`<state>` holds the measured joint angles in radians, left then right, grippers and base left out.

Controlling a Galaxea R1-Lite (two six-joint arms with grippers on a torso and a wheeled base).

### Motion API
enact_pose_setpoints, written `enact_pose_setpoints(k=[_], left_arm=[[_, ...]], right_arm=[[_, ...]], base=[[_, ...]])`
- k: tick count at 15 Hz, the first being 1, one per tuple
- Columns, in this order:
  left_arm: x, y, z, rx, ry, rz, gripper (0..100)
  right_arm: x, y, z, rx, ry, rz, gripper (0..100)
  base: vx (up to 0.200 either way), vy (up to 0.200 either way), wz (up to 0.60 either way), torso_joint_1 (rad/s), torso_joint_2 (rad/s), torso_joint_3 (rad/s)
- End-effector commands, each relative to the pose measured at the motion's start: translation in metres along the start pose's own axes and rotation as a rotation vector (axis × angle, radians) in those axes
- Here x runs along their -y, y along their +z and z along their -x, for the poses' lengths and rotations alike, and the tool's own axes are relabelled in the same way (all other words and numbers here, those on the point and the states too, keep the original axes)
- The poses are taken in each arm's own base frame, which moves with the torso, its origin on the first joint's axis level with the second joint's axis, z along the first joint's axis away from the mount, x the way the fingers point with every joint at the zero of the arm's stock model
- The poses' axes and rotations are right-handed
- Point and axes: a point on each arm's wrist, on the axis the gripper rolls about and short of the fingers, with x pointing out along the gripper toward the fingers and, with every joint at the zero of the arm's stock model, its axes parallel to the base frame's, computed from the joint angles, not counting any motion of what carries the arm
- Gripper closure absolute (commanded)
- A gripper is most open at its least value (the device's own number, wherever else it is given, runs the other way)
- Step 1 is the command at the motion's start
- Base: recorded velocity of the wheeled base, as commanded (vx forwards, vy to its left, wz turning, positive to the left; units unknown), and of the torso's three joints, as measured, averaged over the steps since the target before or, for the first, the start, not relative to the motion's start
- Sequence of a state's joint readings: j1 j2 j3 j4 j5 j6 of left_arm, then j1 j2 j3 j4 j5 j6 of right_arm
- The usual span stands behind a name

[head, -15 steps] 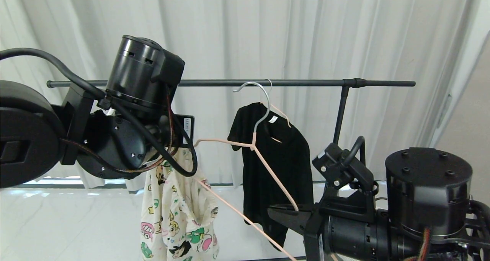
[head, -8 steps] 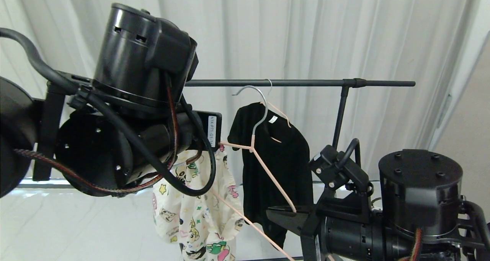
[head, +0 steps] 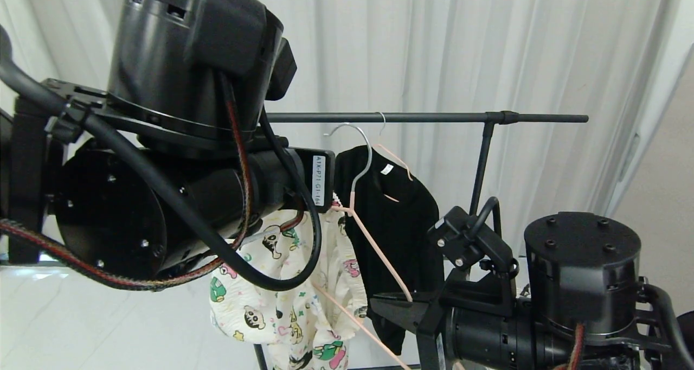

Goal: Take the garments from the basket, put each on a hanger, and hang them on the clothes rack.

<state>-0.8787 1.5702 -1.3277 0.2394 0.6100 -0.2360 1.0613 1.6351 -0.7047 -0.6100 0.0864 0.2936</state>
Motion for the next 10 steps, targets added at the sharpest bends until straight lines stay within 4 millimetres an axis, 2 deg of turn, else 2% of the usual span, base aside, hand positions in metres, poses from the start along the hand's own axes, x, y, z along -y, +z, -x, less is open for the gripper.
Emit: enact_pose_setpoints(k=[1, 5, 10], left_arm=[[0.001, -0.001, -0.001, -0.002, -0.002, -0.003, 100], [0.001, -0.001, 0.002, 0.001, -0.007, -0.003, 100], [0.011, -0.004, 0.008, -0.001, -0.047, 0.012, 100]], right_arm=[[-0.003, 0.0, -0.006, -0.006, 0.007, 0.001, 100], [-0.002, 0.0, -0.007, -0.006, 0.004, 0.0, 100], [-0.001, 0.0, -0.007, -0.006, -0.002, -0.001, 100]], base=[[0.0, 0.0, 0.0, 0.0, 0.0, 0.0], [0.0, 0.0, 0.0, 0.0, 0.0, 0.0], [0.0, 0.0, 0.0, 0.0, 0.0, 0.0]])
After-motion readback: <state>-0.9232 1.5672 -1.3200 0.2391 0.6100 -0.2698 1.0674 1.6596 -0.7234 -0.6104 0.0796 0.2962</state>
